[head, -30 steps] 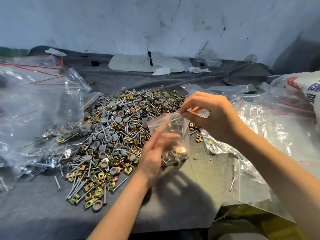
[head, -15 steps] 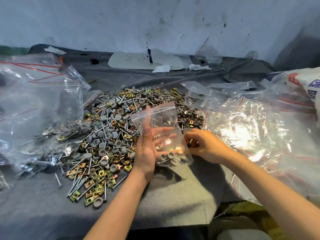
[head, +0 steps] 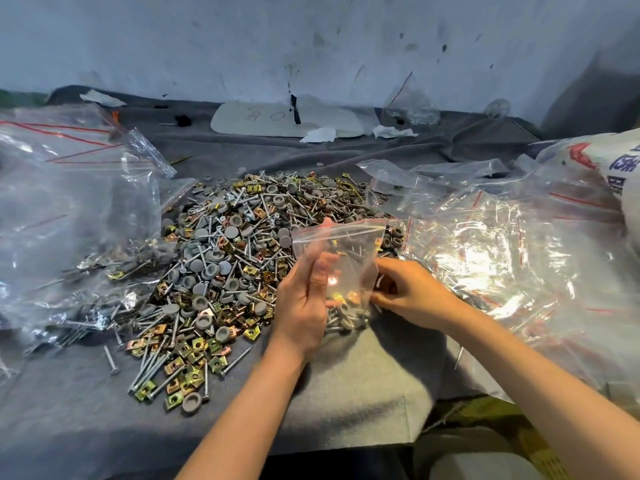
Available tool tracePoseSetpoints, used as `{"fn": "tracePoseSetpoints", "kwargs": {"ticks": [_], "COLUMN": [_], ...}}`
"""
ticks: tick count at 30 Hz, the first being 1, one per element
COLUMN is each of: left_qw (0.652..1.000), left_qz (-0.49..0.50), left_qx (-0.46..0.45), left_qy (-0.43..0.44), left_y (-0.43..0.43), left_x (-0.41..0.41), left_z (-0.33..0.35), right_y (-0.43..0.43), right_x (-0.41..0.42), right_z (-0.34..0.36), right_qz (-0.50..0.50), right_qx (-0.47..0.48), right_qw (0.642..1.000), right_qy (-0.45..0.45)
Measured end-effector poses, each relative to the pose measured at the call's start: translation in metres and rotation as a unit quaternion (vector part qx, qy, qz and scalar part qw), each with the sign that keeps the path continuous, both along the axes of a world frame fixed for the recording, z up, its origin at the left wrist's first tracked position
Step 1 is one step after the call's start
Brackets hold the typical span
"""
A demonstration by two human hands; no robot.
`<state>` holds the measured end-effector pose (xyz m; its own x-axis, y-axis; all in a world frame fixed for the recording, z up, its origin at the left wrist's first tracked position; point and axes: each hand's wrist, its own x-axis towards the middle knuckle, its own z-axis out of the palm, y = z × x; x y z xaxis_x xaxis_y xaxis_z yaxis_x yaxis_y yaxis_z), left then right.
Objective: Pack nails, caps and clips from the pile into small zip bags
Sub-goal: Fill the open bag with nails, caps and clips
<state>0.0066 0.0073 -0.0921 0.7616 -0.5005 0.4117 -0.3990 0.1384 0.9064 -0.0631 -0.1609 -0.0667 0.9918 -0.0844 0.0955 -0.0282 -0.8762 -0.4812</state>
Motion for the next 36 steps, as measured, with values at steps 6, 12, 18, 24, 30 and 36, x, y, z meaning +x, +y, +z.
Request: {"fn": "tracePoseSetpoints", "kwargs": {"ticks": [6,12,18,24,30,36], "left_qw": [0.997,0.995,0.998,0.996,0.995,0.997], "left_qz": [0.066,0.067,0.008,-0.020,-0.011,0.008], "left_qx": [-0.039,-0.066,-0.066,-0.077,-0.077,-0.039], "left_qy": [-0.011,0.030,0.015,0.030,0.060,0.071], "left_y": [0.000,-0.001,-0.001,0.000,0.000,0.000], "left_x": [0.002,0.007,0.006,0.006,0.003,0.004], "left_z": [-0.002,-0.006,-0.006,-0.008,-0.008,-0.009], "right_y": [-0.001,-0.002,0.003,0.032,0.049,0.049], "right_x": [0.003,-0.003,-0.009,0.000,0.011,0.006], "right_z": [0.002,0.004,0.050,0.085,0.079,0.087], "right_qz": [-0.001,-0.067,-0.056,0.013,0.034,0.060], "right_qx": [0.001,0.219,0.434,0.262,0.074,0.036], "right_qw": [1.000,0.973,0.879,0.934,0.981,0.990], "right_qy": [0.028,-0.006,-0.187,-0.241,-0.176,-0.126]}}
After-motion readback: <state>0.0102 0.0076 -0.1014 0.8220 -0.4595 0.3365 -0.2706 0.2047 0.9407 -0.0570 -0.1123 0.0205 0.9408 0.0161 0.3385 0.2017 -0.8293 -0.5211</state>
